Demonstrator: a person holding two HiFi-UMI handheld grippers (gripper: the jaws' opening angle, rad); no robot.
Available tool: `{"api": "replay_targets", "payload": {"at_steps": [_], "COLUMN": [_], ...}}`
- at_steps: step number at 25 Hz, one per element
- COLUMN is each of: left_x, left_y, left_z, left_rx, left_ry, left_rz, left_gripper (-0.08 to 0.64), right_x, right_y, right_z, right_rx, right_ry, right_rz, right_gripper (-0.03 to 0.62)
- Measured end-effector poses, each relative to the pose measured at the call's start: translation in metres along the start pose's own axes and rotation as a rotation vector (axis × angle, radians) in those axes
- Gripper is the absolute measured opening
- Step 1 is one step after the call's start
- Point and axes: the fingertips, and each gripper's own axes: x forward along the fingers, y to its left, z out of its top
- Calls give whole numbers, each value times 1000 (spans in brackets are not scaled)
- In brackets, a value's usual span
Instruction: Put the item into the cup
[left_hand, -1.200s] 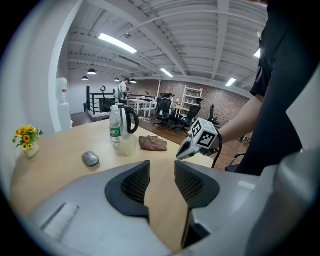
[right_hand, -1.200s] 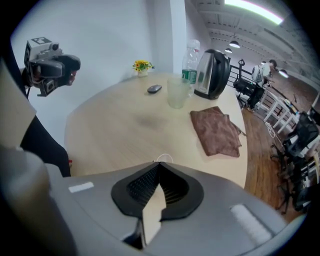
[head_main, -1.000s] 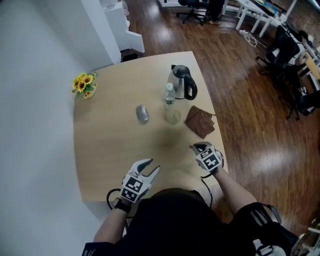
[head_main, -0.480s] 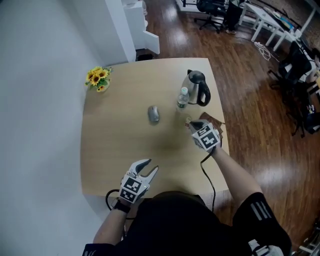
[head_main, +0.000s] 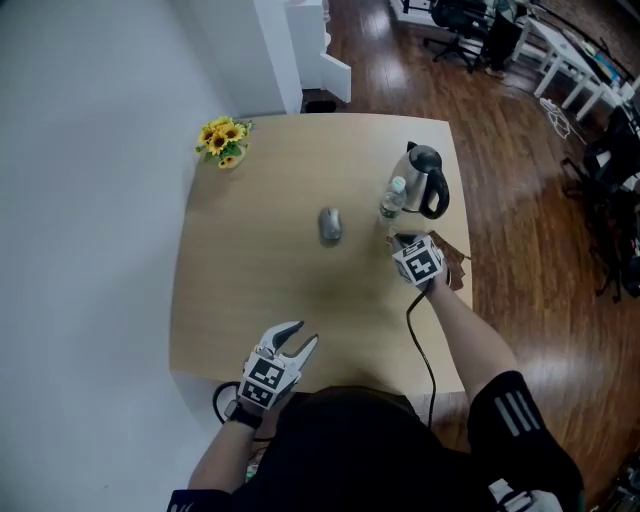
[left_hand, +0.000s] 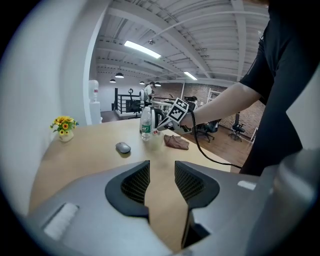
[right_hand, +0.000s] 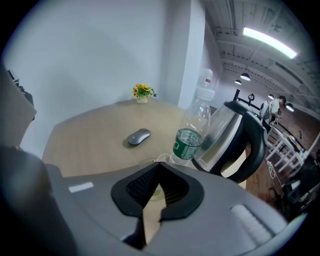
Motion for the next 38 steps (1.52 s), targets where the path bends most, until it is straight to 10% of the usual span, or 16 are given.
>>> {"api": "replay_targets", "payload": {"at_steps": [17,38], "left_x": [4,-26], "left_y": [-7,-16], "left_z": [1,48], "left_rx": [-11,14], "left_ry": [6,-119], "left_rz": [32,120], "left_gripper": [150,150], "right_x": [3,-201], "right_y": [-1,82], "right_z": [-11,29], "right_rx": [64,106], "right_ry": [-32,-480], "right_rz": [61,186], "right_gripper": [66,66]}}
